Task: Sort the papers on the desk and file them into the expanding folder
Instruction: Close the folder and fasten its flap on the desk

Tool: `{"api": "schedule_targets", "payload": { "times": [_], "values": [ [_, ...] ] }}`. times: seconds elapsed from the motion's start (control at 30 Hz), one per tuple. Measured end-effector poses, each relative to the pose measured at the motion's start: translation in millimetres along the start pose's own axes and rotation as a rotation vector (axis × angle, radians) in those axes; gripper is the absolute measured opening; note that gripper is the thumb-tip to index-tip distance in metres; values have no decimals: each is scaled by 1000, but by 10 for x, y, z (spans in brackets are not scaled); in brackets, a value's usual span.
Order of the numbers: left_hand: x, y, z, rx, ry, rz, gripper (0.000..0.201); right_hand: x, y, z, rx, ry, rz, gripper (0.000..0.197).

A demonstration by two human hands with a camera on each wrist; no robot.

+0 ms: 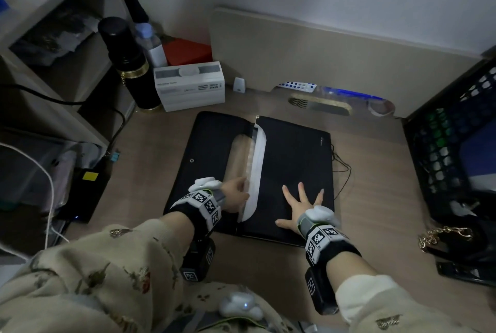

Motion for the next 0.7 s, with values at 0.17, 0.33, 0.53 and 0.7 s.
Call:
{"api": "schedule_targets", "payload": {
  "times": [0.17, 0.33, 0.53, 0.7],
  "values": [
    [-128, 57, -576, 282, -224, 22, 42, 4, -28, 24, 20, -6, 1, 98],
    [-684, 221, -1046, 378, -437, -223, 64, 13, -51, 63, 31, -11, 6, 98],
    [-1306, 361, -1116, 332, -321, -449, 74, 12, -70, 84, 31, 2, 7, 98],
    [-1358, 353, -1041, 303, -213, -470, 74, 12, -66, 80, 24, 12, 8, 96]
  ]
}}
Point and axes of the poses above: each hand's wrist, its own y-axis away from the middle knuckle, its own z-axis out of the palm, x = y × z, the point moved 10 cm from there along -y, towards the middle knuckle, and after that the axes turned 6 degrees about z, right-handed, at the moved point
